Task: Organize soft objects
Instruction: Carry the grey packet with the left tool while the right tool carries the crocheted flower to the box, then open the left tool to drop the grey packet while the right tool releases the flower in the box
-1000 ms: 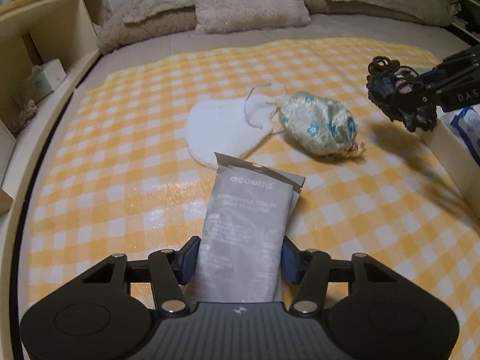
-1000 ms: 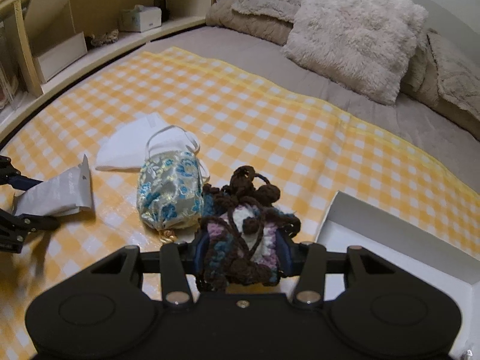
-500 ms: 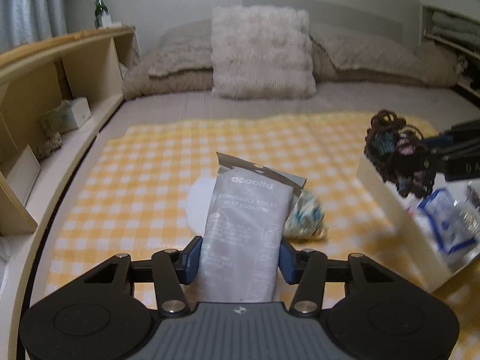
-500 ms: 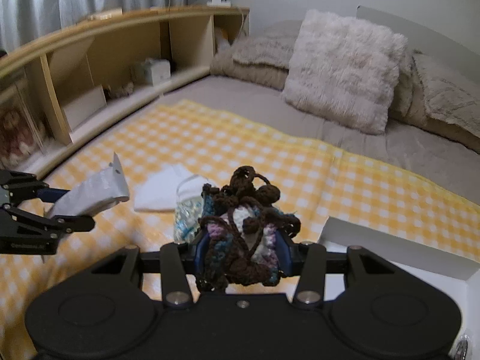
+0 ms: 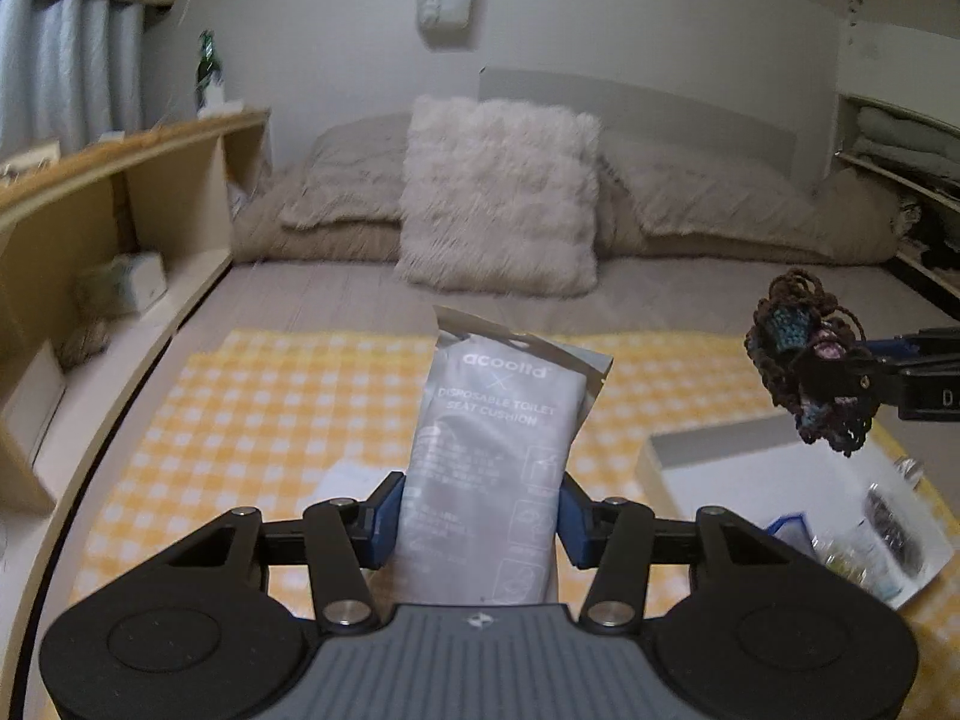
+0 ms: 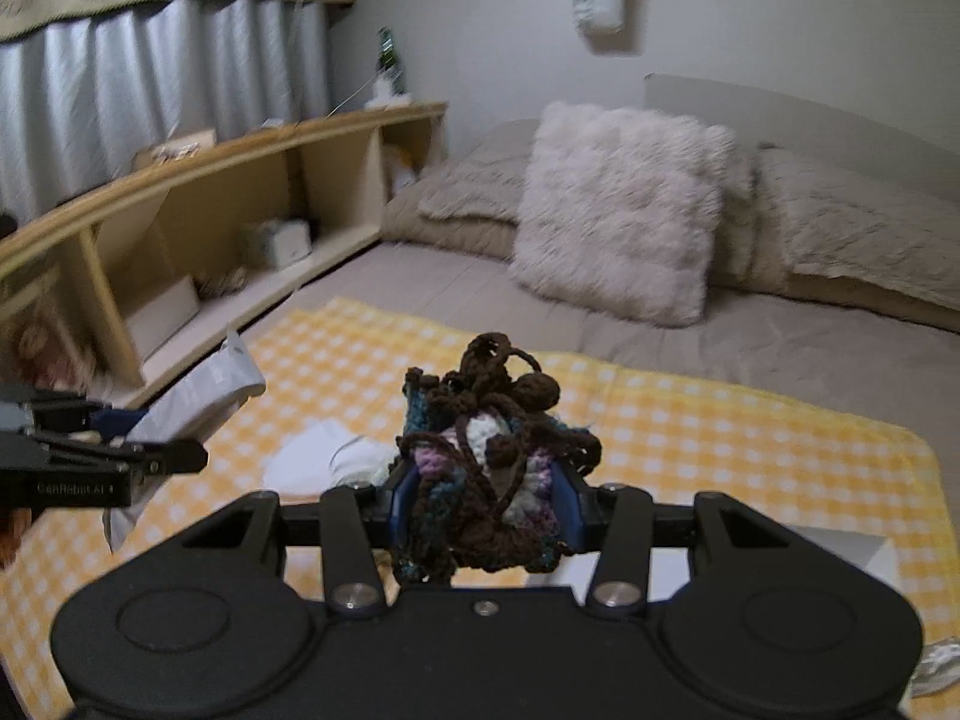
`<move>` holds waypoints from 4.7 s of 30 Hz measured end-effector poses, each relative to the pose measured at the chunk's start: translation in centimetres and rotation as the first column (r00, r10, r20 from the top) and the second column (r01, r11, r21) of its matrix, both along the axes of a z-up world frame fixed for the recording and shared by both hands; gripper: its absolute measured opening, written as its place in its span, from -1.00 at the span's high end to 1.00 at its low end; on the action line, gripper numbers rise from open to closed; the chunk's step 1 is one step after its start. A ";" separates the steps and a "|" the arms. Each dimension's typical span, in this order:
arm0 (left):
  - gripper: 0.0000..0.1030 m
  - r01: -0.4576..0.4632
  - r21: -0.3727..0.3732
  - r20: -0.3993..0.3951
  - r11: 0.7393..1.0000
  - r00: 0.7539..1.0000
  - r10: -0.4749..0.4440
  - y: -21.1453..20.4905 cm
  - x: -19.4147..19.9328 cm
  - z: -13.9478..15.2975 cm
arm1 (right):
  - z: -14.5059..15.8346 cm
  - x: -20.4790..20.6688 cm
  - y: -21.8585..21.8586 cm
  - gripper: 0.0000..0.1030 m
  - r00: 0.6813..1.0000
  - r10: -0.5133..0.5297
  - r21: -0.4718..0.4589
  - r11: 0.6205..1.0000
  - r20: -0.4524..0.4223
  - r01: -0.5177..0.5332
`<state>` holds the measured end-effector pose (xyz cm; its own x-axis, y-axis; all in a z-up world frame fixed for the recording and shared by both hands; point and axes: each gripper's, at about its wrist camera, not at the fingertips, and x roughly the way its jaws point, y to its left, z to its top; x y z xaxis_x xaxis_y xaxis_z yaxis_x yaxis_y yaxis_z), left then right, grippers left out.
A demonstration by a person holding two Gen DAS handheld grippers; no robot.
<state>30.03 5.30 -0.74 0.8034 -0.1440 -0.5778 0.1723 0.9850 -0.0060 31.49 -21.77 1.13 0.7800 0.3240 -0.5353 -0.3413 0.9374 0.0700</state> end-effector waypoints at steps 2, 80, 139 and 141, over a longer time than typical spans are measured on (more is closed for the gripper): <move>-0.02 0.016 0.000 0.026 1.000 1.000 -0.016 -1.2 0.4 1.0 | 1.2 0.0 -0.7 0.08 0.999 -0.024 -0.014 1.000 0.024 0.024; -0.09 0.461 -0.255 -0.354 0.850 0.774 -0.525 -31.3 15.0 -15.9 | -12.0 6.6 -22.2 0.29 0.832 -0.478 -0.033 0.871 -0.282 0.490; 0.06 0.358 -0.232 -0.404 0.905 0.811 -0.424 -29.7 15.8 -16.3 | -13.4 1.0 -13.1 0.50 0.847 0.248 0.062 0.967 -0.470 -0.248; 0.06 0.366 -0.251 -0.405 0.896 0.801 -0.441 -29.8 15.7 -16.3 | -13.6 1.0 -12.8 0.50 0.848 0.240 0.046 0.968 -0.473 -0.248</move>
